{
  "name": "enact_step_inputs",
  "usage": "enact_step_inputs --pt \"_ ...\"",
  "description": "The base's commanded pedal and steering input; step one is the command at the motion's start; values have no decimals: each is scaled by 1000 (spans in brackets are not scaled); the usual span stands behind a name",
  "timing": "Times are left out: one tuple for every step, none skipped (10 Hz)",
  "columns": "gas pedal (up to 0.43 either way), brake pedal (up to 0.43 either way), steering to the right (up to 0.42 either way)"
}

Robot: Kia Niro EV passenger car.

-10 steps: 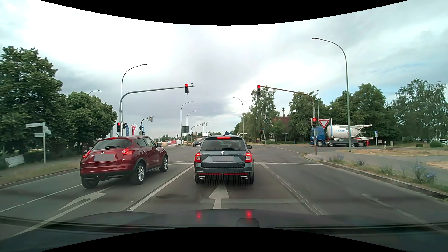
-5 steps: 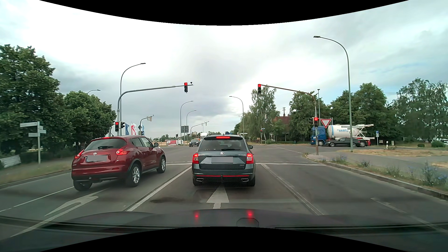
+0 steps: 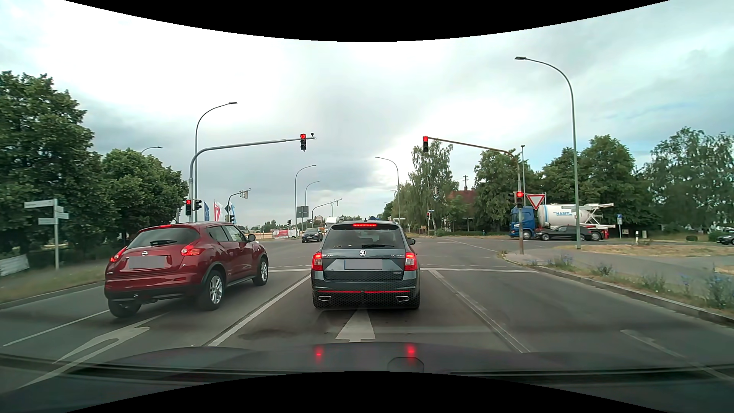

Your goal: Follow the waypoints while adhering to traffic rules and regulations

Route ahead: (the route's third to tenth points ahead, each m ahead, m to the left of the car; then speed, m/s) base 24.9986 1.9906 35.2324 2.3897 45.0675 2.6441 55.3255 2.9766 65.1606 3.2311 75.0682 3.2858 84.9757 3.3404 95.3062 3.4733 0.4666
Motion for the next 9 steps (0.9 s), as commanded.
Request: enact_step_inputs --pt "0 67 1" --pt "0 67 1" --pt "0 67 1" --pt "0 67 2" --pt "0 91 1" --pt "0 104 2" --pt "0 128 2" --pt "0 134 2" --pt "0 134 3"
